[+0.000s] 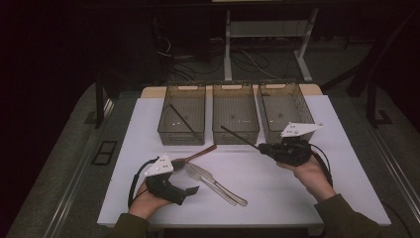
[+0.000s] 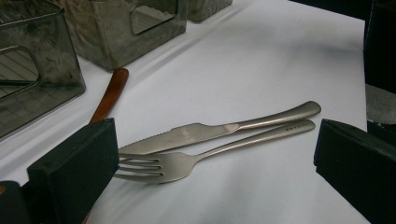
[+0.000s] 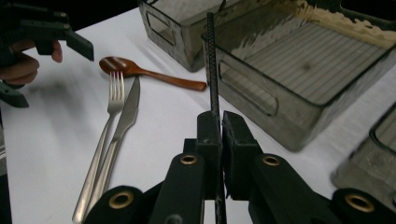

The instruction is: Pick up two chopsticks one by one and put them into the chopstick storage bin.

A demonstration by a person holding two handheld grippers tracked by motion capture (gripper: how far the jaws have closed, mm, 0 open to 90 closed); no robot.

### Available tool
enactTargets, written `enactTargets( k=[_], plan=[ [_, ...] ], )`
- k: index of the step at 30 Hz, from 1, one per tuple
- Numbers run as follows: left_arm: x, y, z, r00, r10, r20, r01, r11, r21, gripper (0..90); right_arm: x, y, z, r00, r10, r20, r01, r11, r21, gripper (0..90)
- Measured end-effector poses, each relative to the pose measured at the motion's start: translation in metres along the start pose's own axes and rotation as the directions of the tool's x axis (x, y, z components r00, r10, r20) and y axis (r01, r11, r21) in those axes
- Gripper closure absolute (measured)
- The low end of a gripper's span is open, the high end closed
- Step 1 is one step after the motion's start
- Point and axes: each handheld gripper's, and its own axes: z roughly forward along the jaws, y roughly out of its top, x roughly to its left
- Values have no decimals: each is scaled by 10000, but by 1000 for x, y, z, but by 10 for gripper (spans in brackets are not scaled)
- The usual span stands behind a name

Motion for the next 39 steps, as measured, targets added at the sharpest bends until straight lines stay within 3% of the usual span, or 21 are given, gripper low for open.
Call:
enactTargets(
  k=[12, 29, 39],
  plan=[
    [0, 0, 0, 10000, -84, -4, 84, 10000, -50, 0, 3, 29, 25, 9999, -71, 74, 73, 9997, -223, 850],
    [0, 1, 0, 10000, -82, 32, 82, 9999, -119, 0, 8, 83, 73, 9989, -188, 426, 188, 9998, -5, 850],
    [-1, 1, -1, 9999, -92, 101, 94, 9998, -162, 0, 10, 107, 105, 9983, 77, 578, -86, 9999, 149, 850]
  ],
)
